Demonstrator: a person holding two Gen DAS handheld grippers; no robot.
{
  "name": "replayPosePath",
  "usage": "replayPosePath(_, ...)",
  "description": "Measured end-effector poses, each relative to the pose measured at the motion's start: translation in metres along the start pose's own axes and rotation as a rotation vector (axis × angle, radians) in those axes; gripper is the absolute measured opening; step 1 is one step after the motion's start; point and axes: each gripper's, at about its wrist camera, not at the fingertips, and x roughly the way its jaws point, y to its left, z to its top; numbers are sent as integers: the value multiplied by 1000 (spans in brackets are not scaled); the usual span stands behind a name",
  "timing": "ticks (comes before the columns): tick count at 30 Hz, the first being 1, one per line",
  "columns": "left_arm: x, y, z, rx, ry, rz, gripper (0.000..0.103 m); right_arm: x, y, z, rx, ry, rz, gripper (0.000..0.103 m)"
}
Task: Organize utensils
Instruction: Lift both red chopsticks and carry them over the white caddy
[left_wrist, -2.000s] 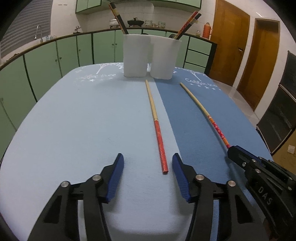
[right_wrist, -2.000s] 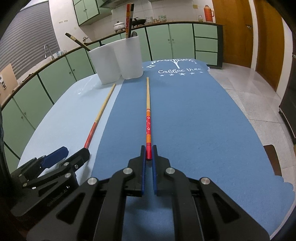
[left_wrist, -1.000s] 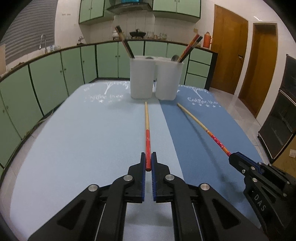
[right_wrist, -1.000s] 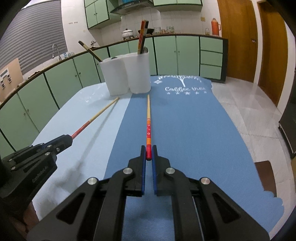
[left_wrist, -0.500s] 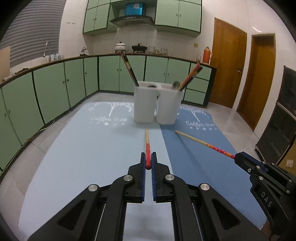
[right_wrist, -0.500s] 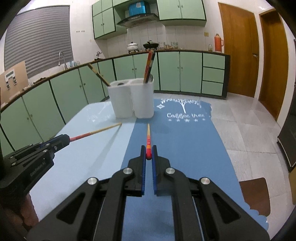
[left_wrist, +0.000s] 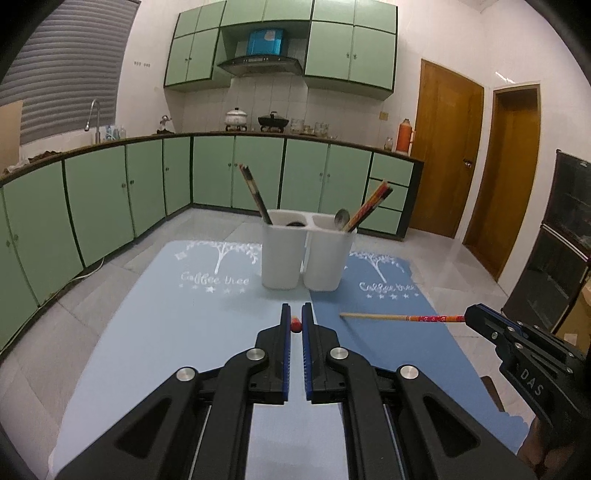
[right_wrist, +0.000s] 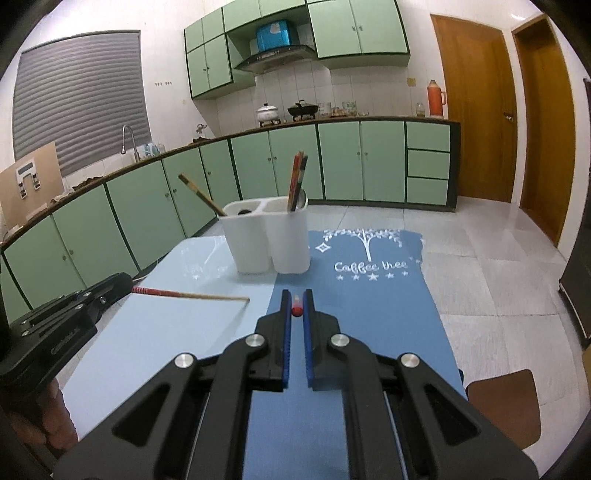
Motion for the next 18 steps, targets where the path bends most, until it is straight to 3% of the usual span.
replayPosePath(18,-16,13,29,13,-46,-39,5,-7,-3,48,22,-21,82,5)
